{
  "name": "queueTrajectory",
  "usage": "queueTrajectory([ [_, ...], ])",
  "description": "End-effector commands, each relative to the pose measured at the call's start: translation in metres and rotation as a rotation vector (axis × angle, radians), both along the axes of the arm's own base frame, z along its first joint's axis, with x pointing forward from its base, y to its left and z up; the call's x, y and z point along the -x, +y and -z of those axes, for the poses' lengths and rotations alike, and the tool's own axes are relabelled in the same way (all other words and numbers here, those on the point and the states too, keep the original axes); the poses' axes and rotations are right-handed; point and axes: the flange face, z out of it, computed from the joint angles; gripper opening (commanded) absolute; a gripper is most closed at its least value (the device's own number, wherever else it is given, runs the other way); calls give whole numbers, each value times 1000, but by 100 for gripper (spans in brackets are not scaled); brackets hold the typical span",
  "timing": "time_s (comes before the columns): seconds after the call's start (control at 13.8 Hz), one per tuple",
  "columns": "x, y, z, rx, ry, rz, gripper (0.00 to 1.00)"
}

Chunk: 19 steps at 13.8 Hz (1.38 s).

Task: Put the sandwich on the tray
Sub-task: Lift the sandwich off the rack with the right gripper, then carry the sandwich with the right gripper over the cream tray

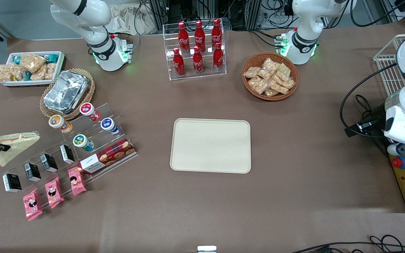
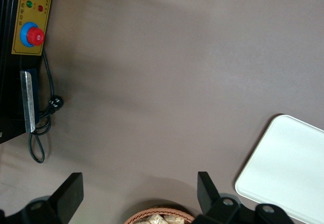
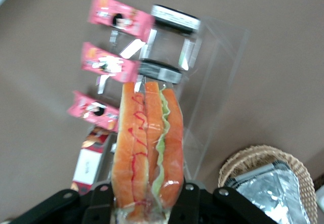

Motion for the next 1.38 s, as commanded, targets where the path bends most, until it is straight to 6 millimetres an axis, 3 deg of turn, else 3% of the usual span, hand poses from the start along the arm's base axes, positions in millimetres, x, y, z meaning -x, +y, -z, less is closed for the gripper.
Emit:
queueTrajectory([
  [0.0, -18, 53, -24, -12, -38, -229, 39],
  [0.29, -28, 184, -28, -69, -60, -585, 39],
  [0.51, -29, 264, -18, -112, -81, -748, 39],
  [0.72, -10, 373, -15, -128, -107, -924, 39],
  [0.87, 9, 432, -10, -58, -104, -1040, 39],
  [1.09, 31, 511, 19, 14, -112, -1193, 39],
  [1.3, 49, 574, 59, 31, -139, -1319, 40],
])
